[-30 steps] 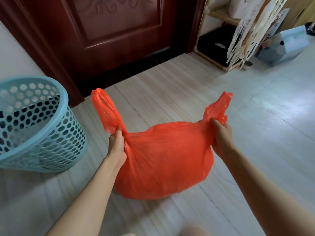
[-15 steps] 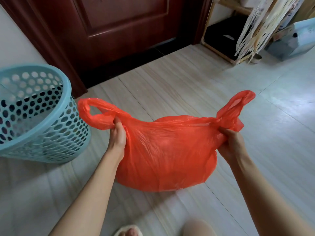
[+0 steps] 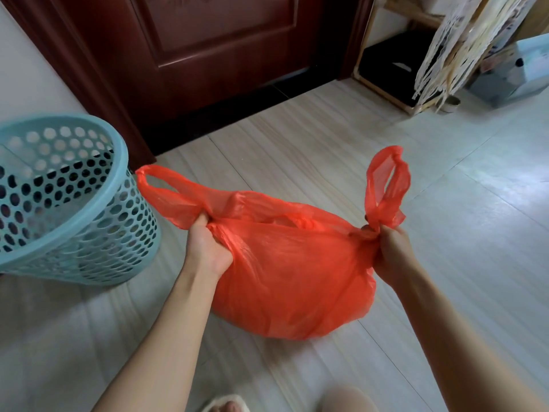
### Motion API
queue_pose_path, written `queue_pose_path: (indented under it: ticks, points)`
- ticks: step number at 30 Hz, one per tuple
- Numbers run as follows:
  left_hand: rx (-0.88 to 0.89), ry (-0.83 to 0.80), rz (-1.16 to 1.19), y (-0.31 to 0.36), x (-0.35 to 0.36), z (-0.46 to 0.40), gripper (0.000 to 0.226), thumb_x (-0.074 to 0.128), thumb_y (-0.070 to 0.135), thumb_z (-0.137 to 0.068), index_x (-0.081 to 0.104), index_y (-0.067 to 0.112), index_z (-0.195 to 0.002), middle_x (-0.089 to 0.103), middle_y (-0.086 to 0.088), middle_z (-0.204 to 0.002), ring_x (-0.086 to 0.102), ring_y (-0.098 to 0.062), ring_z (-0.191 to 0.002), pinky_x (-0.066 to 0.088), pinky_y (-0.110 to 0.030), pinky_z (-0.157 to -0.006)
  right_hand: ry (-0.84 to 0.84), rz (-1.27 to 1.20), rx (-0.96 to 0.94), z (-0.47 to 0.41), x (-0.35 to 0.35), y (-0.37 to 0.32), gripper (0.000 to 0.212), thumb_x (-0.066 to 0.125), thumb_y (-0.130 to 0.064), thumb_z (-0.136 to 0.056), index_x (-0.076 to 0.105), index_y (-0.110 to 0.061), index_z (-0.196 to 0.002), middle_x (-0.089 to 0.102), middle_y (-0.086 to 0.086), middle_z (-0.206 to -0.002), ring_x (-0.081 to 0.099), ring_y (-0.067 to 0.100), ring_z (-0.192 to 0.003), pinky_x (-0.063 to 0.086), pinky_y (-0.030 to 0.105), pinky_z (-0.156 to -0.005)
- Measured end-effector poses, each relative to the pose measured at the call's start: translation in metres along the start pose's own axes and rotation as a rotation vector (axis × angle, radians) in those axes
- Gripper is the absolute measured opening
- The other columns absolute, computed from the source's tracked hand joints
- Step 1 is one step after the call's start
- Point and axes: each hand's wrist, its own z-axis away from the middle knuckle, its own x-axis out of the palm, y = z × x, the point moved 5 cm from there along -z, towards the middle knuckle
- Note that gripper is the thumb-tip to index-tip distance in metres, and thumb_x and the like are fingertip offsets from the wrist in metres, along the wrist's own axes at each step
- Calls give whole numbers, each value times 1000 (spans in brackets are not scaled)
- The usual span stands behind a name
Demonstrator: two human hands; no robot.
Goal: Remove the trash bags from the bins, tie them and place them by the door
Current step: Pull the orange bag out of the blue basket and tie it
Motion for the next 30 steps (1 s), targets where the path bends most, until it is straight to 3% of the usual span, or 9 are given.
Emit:
queue_pose_path:
  ticks: [2, 5, 7, 10, 12, 16, 22, 26, 30]
  points:
    - [19, 49, 0, -4, 5, 2, 32, 37, 31, -95, 56, 15, -75, 68, -9, -59, 68, -22, -54, 52, -38, -70, 29, 47, 20, 0, 5, 6, 35, 28, 5, -88, 34, -20, -64, 32, -11, -31, 30, 1, -29, 23, 15, -35]
    - [89, 113, -86, -4, 7, 0, 37, 34, 25, -92, 25, 21, -56, 29, 5, -33, 28, -11, -26, 48, -28, -54, 57, 3, 66, 0, 6, 8, 31, 31, -2, -88, 34, -21, -64, 33, -11, -34, 31, 2, -31, 20, 15, -35]
    - [64, 90, -96, -1, 7, 0, 35, 30, 27, -88, 24, 21, -55, 24, 4, -38, 22, -11, -31, 43, -24, -54, -10, -138, 134, 4, 5, 5, 26, 33, -7, -87, 39, -17, -65, 40, -6, -39, 38, 5, -35, 29, 14, -37]
    - [13, -55, 10, 7, 8, 4, 9, 41, 16, -64, 33, 16, -59, 35, -3, -53, 36, -18, -50, 42, -31, -72, -168, -120, 159, 10, -2, -1, 26, 29, -2, -83, 44, -12, -63, 43, -2, -47, 40, 8, -37, 33, 15, -37]
    - [-36, -163, -30, 9, 7, 6, 28, 49, 3, -43, 42, 11, -70, 45, -6, -61, 47, -21, -64, 42, -30, -79, -238, -16, 75, 10, -4, -3, 30, 31, 11, -82, 45, -10, -66, 44, -1, -48, 42, 8, -37, 37, 18, -39]
    - [35, -199, -397, 7, 5, 4, 38, 31, -23, -76, 51, 1, -98, 57, -22, -92, 66, -22, -85, 59, -31, -73, -122, 317, -87, 1, -12, -1, 26, 47, 14, -84, 53, -9, -75, 53, 5, -65, 51, 14, -57, 44, 26, -59]
    - [320, 64, -773, 10, -7, -1, 18, 62, 0, -84, 63, 15, -75, 68, 3, -67, 63, -19, -76, 53, -30, -75, 64, 423, -207, -2, -14, 3, 21, 54, 5, -84, 59, -12, -73, 53, 4, -69, 47, 15, -65, 38, 28, -60]
    - [520, -13, -1078, 9, 3, 3, 14, 56, 18, -91, 68, 12, -96, 70, 0, -96, 64, -10, -96, 44, -26, -92, 75, 430, -146, -1, -12, 13, 18, 52, 0, -86, 60, -12, -76, 58, 9, -75, 53, 22, -70, 43, 36, -67]
    - [404, -143, -906, -3, 10, 5, 41, 48, 38, -92, 58, 7, -118, 67, -11, -114, 62, -22, -112, 41, -43, -106, 36, 427, -94, -1, -12, 18, 17, 51, -3, -89, 60, -14, -79, 64, 5, -76, 60, 20, -74, 49, 39, -79]
